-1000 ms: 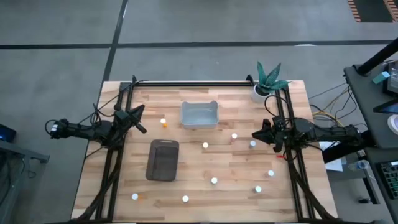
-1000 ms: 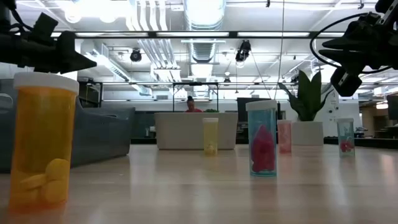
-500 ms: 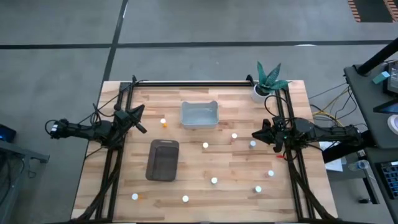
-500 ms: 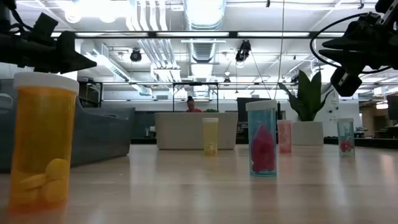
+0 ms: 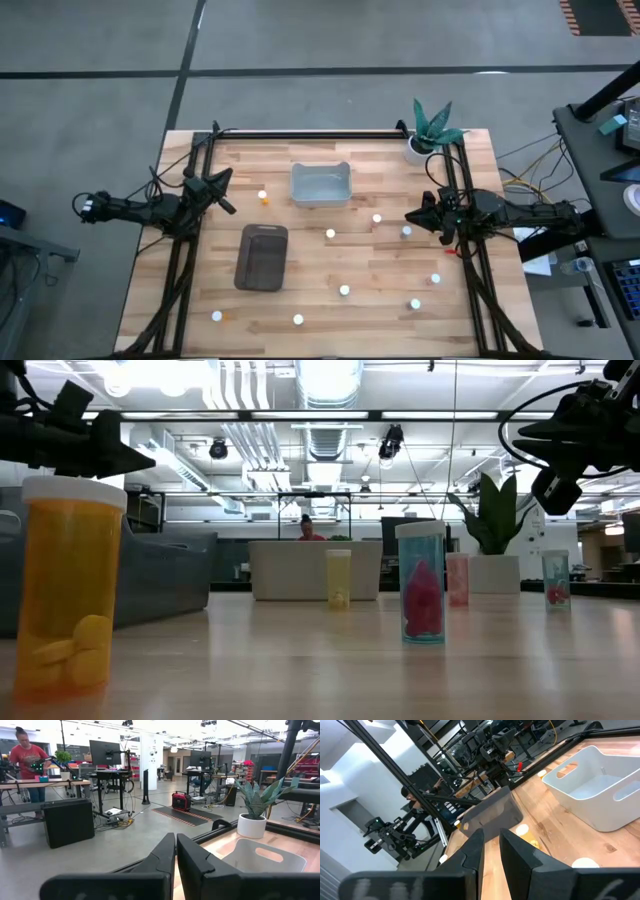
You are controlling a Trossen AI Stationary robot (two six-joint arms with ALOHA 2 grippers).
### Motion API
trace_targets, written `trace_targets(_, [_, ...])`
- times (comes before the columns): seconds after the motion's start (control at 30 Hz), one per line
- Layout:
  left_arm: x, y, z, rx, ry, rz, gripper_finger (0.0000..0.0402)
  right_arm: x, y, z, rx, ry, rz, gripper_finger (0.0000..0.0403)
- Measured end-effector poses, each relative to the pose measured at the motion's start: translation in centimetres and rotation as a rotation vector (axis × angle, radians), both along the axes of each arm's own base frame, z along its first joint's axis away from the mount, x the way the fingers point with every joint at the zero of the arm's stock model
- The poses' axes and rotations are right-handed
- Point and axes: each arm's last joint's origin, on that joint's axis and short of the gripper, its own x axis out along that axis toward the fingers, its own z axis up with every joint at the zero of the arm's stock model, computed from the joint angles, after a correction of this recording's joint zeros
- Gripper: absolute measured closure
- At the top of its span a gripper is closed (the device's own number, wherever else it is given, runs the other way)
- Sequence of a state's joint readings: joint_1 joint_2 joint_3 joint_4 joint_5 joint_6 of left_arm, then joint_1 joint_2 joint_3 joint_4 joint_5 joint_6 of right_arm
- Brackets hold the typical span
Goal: Pick and place medicine bottles into bin by pill shape (circle, oval)
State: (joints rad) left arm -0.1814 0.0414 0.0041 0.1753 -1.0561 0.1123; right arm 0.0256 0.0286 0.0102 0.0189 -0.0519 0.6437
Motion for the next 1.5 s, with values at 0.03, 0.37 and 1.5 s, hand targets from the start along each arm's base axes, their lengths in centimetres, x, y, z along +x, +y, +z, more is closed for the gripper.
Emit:
trace_targets(0.03, [0.00, 0.00, 0.01, 0.000, 0.000, 0.000, 0.0401, 0.00, 0.00, 0.00, 0.000, 0.000, 0.000, 0.0351])
trace_targets(0.37, [0.00, 0.00, 0.00, 0.000, 0.000, 0.000, 0.0401, 0.00, 0.00, 0.00, 0.000, 0.000, 0.000, 0.0351])
trace_targets(1.5, [0.24, -0.24, 0.08, -0.535, -0.596, -0.169, 0.0401, -0.05, -0.01, 0.98, -0.506, -0.139, -0.028, 0.0351])
